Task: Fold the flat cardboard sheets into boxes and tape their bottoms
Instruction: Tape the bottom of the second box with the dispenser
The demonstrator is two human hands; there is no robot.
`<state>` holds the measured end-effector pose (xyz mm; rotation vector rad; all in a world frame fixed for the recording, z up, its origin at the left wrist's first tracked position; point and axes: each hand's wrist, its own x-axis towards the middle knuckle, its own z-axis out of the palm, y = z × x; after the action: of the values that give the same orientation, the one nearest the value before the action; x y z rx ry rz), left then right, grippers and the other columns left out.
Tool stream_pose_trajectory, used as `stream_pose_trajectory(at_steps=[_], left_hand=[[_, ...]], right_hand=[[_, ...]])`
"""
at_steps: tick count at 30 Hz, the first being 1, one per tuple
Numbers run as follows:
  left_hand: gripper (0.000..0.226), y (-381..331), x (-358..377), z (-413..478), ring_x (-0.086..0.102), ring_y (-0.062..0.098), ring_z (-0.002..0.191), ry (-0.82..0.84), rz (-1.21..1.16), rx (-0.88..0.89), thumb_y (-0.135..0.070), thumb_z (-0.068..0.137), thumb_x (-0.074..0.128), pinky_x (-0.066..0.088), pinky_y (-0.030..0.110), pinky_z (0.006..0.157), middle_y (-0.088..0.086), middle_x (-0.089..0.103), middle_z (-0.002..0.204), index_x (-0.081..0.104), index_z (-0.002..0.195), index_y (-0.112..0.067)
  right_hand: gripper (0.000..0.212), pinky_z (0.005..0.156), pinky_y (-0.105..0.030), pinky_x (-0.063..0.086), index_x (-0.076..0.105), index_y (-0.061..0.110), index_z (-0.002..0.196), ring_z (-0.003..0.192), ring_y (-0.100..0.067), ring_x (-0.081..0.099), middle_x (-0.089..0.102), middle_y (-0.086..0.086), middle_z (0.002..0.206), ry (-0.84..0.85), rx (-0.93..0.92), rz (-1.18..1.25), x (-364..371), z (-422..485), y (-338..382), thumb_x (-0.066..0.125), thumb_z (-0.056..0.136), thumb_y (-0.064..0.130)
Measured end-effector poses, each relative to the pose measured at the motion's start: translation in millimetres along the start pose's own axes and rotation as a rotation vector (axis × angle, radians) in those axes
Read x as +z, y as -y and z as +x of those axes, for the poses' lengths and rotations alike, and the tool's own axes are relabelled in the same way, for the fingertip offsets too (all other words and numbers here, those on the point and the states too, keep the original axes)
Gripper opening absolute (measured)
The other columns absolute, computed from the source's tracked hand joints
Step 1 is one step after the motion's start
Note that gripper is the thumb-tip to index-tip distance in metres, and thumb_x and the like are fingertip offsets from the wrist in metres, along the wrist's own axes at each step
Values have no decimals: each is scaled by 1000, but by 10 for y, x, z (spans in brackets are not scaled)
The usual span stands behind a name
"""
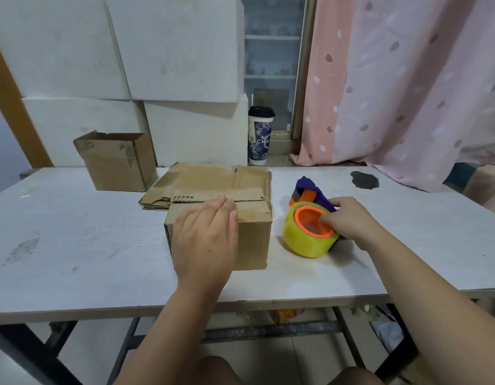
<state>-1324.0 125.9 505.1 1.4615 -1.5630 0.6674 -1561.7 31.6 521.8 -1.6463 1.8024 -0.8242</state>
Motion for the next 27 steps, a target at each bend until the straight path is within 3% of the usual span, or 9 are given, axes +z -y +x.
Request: stream_pose_trajectory(at_steps=[3, 7, 11, 15, 17, 20, 23, 27], left_hand=[[38, -25, 1, 39, 65, 20, 102, 23, -7, -32, -25, 96, 37, 42, 35, 91, 5, 70, 107, 72, 103, -10], [40, -71, -2, 102, 66, 19, 97, 69, 12, -59, -27, 94, 35, 44, 33, 88, 2, 71, 104, 73, 99, -13], [40, -122, -14, 162, 68, 20, 86, 99, 25, -79, -28, 91, 36, 49, 31, 76, 0, 73, 98, 74, 91, -16], [27, -144, 6, 183, 69, 22, 83, 137, 28, -92, -22, 88, 48, 50, 32, 74, 1, 73, 96, 74, 90, -14], [27, -148, 9, 184, 68, 22, 85, 162, 17, -100, -22, 87, 49, 50, 33, 75, 1, 73, 98, 74, 92, -14], [26, -138, 10, 185, 68, 21, 87, 176, 12, -94, -23, 88, 50, 50, 33, 76, 2, 73, 99, 74, 94, -13], [21, -119, 7, 184, 67, 21, 90, 197, 0, -106, -22, 91, 55, 49, 34, 79, 2, 72, 101, 73, 98, -14], [19, -110, -8, 194, 66, 18, 85, 208, 3, -101, -24, 90, 58, 48, 32, 76, -2, 73, 98, 73, 97, -18]], right_hand=[[24, 70, -39, 54, 70, 24, 87, 77, -26, 65, 71, -6, 80, -92, -99, 176, -14, -39, 53, 59, 77, 5], [33, 53, -14, 48, 69, 30, 87, 62, 0, 64, 70, 16, 67, -126, -203, 502, -92, -88, 281, 57, 82, 0], [34, 58, -17, 53, 68, 31, 90, 69, -4, 68, 73, 12, 74, -7, -310, 639, -185, -161, 586, 62, 83, -2], [29, 68, -35, 56, 65, 32, 90, 80, -20, 68, 72, 6, 79, 60, -359, 631, -173, -187, 837, 65, 86, 3], [27, 68, -37, 55, 64, 33, 91, 82, -21, 66, 71, 8, 80, 84, -375, 602, -134, -190, 948, 65, 87, 7], [28, 63, -24, 50, 60, 35, 101, 81, -9, 63, 67, 14, 85, 69, -431, 552, -41, -195, 1099, 65, 88, 10], [32, 55, -8, 47, 56, 40, 91, 72, 12, 60, 63, 27, 72, -4, -538, 443, 46, -246, 1200, 68, 87, 10], [39, 57, -4, 43, 61, 29, 121, 80, 5, 59, 62, 17, 97, -96, -623, 315, 74, -277, 1277, 71, 85, 19]])
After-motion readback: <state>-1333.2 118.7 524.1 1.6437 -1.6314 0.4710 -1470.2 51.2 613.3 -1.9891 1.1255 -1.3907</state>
